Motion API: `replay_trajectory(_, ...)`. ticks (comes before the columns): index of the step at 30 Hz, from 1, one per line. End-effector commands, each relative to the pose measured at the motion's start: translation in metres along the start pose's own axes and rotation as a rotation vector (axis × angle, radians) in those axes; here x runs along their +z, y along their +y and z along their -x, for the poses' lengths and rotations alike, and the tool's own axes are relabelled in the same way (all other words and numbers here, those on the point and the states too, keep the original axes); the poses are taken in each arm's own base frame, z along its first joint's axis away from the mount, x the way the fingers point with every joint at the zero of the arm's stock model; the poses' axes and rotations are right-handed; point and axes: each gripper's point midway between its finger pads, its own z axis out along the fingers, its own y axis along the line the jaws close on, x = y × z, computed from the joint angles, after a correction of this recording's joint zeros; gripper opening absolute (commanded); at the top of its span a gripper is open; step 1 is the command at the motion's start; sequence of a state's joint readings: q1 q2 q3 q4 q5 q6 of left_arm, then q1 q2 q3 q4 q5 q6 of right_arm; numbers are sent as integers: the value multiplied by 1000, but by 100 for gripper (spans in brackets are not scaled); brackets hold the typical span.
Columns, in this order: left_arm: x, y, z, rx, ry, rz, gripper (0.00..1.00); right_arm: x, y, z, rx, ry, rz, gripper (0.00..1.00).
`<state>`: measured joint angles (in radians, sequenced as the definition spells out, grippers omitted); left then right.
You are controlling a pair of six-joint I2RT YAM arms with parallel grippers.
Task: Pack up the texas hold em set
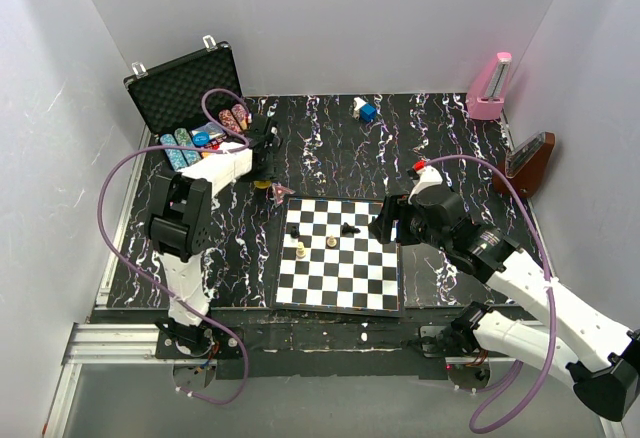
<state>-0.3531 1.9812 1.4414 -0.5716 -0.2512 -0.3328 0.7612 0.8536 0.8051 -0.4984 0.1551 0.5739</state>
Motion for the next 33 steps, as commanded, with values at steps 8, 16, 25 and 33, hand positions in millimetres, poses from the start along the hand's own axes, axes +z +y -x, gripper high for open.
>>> replay_trajectory(8,-35,20,12,11,-29,-36,34,-4,1,8,16,-40,4,79)
replay_trajectory(16,-48,33,29,19,-59,-36,34,-5,1,10,15,-44,1,79)
replay_trajectory(25,-60,52,60,3,-108,-35,34,-3,2,11,12,-41,-3,79)
replay_trajectory(33,-49,81,94,-47,-136,-8,34,1,4,12,8,-31,-2,78)
